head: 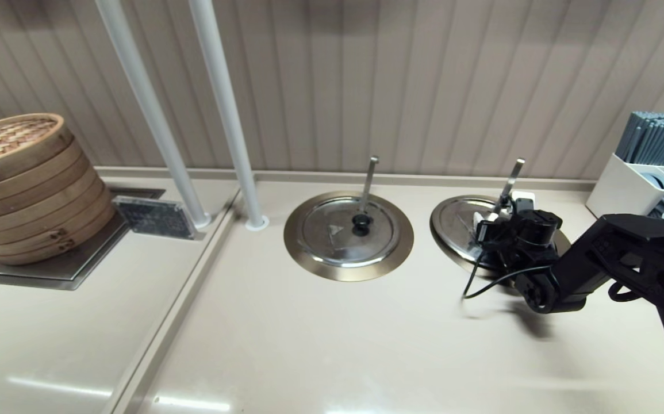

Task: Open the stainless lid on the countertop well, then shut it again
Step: Open the lid

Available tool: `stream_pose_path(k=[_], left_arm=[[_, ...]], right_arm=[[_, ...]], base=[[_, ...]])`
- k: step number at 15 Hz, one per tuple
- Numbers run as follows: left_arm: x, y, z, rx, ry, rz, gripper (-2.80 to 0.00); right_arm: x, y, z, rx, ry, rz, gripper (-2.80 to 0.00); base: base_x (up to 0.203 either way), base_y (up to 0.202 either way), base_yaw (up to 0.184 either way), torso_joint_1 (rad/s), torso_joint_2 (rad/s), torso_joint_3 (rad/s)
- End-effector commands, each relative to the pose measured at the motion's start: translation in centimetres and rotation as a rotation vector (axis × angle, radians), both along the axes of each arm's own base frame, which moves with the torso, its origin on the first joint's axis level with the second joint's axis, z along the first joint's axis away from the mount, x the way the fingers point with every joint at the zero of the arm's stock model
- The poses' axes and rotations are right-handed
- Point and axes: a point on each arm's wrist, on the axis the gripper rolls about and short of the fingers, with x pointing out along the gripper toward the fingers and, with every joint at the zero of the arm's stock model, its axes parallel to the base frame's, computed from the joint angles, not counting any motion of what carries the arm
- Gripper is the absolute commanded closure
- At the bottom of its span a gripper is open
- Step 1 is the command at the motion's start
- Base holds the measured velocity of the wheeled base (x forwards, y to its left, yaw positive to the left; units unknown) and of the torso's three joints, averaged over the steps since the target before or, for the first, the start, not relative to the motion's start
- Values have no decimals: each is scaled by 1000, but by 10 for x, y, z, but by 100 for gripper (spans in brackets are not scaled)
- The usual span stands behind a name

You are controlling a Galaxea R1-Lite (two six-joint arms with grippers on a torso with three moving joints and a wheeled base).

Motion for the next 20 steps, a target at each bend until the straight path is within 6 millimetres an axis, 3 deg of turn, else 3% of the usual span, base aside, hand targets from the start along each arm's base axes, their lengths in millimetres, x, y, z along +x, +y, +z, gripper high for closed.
stream_pose_path(k=[1, 11, 15, 18, 20], left_arm=[[0, 0, 0, 0, 0, 0, 0], [0, 0, 0, 0, 0, 0, 0], [0, 0, 0, 0, 1, 0, 0], [0, 0, 0, 0, 0, 0, 0], [0, 0, 0, 0, 1, 0, 0]], right_arm=[[0, 1, 1, -1, -8, -2, -280], [3, -37, -13, -5, 17, -83, -280], [2, -38, -9, -6, 12, -85, -280], [-2, -37, 6, -4, -11, -81, -280], [-10, -36, 31, -2, -52, -78, -280]], base=[[0, 0, 0, 0, 0, 0], [0, 0, 0, 0, 0, 0], [0, 0, 0, 0, 0, 0], [0, 0, 0, 0, 0, 0], [0, 0, 0, 0, 0, 0]])
